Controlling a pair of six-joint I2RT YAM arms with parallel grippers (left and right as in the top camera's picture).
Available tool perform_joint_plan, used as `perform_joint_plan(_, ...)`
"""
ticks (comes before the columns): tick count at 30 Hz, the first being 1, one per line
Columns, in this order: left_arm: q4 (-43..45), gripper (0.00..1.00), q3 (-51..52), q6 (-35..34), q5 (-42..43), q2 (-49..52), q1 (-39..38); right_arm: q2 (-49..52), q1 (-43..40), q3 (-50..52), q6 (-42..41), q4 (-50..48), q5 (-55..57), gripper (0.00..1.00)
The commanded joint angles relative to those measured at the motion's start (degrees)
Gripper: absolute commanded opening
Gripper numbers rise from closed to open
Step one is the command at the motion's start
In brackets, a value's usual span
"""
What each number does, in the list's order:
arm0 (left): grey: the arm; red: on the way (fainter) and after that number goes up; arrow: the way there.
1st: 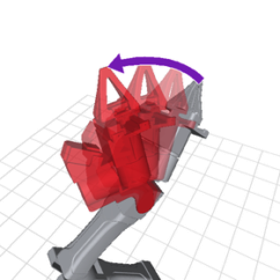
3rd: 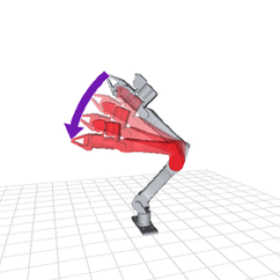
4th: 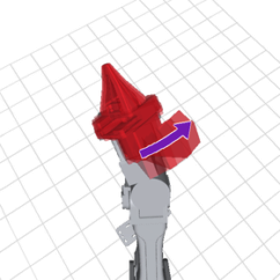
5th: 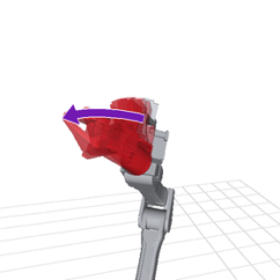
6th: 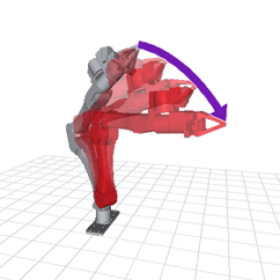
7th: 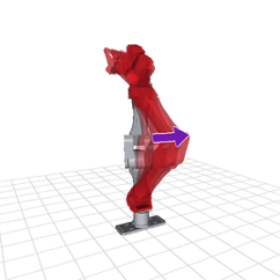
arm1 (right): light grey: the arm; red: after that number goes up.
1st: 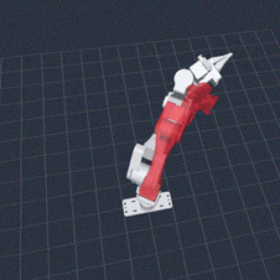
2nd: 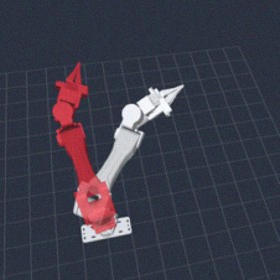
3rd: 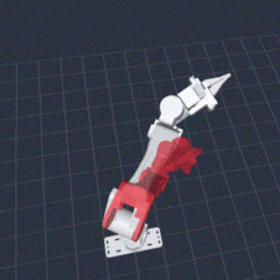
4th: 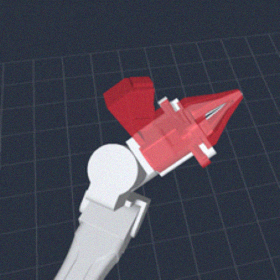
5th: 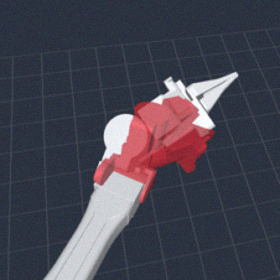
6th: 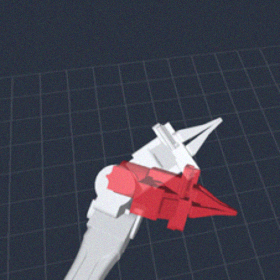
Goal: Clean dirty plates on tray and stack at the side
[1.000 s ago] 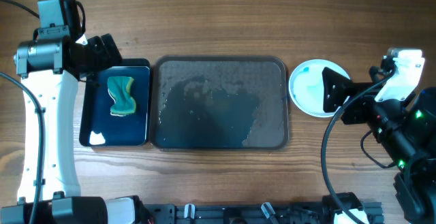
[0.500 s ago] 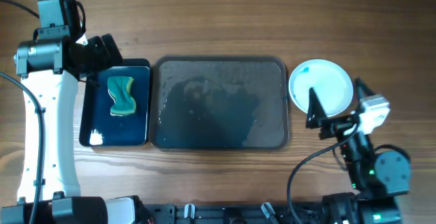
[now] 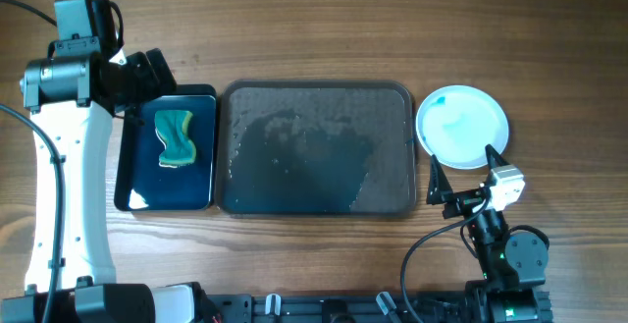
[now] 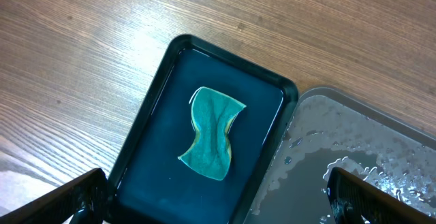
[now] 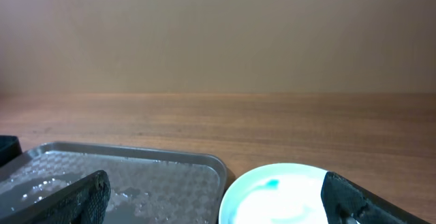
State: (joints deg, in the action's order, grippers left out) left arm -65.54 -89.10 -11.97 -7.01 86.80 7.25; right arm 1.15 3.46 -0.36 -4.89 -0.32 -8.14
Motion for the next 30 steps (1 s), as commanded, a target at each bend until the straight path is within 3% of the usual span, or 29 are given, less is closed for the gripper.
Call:
perform_joint_plan(1, 0.2, 1.00, -0.2, -0.9, 0.4, 0.3, 0.2, -0.9, -0.3, 0.1, -1.1, -0.3, -0.8, 1.00)
perform_joint_plan(23, 0.2, 1.00, -0.2, -0.7, -0.1, -1.1, -0.5, -0.9, -0.3, 0.1, -1.1, -0.3, -0.8, 1.00)
perform_joint_plan(26, 1.1, 1.00, 0.7, -1.3, -0.5, -7.2, -1.6, -0.9, -0.3, 0.1, -1.1, -0.3, -0.8, 1.00)
perform_joint_plan(30, 13.9, 1.00, 11.2, -2.4, 2.7, -20.9, -1.9, -0.9, -0.3, 0.1, -1.1, -0.3, -0.8, 1.00)
